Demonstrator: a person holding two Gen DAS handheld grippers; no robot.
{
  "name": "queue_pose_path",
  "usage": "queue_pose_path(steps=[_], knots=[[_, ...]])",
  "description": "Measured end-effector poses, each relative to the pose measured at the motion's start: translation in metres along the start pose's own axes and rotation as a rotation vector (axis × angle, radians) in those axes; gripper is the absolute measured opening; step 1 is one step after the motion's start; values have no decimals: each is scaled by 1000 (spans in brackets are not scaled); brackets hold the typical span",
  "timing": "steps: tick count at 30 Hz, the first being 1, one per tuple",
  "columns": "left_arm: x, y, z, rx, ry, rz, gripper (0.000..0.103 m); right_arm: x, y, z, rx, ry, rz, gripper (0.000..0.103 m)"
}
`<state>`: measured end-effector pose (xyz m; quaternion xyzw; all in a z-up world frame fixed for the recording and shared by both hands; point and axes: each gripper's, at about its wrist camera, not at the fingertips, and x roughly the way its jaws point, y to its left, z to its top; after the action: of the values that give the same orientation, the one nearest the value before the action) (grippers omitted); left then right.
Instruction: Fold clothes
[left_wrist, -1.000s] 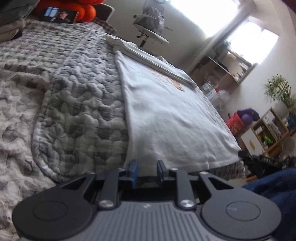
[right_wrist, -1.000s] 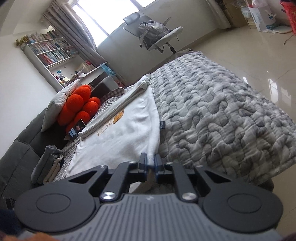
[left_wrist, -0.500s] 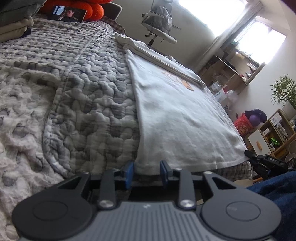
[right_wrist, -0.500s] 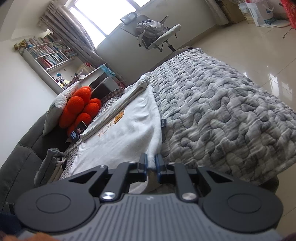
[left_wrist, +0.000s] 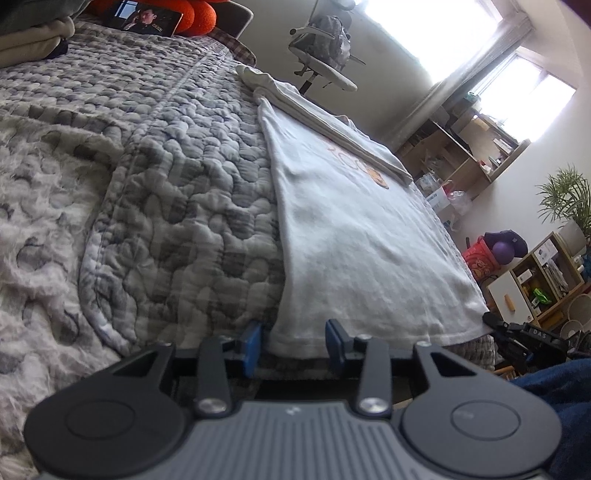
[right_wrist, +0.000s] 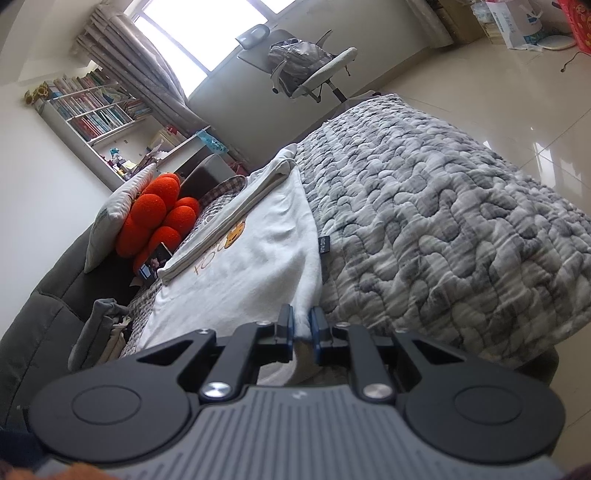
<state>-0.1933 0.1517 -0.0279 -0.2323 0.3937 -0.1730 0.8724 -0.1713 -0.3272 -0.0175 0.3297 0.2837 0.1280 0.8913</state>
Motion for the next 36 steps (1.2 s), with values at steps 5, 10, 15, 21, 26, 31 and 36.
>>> queue_pose_path(steps=[5, 10, 15, 21, 26, 31, 36], knots=[[3, 1, 2, -19, 6, -18, 47, 2, -3, 0, 12, 2, -4, 16], [7, -7, 1, 12, 6, -28, 67, 6, -5, -1, 22, 6, -14, 16], [8, -13, -1, 60, -1, -12, 64, 6, -6, -2, 21, 5, -24, 16], [8, -22, -3, 165, 3, 111, 13, 9, -3, -3, -1, 0, -31, 16], [3, -27, -4, 186, 12, 110, 11, 6, 7, -4, -80, -13, -14, 12], [0, -28, -1, 172, 17, 109, 11, 1, 10, -1, -122, -43, 6, 11], [-9, -26, 1, 128, 14, 88, 10, -2, 7, -1, -114, -68, 14, 10]])
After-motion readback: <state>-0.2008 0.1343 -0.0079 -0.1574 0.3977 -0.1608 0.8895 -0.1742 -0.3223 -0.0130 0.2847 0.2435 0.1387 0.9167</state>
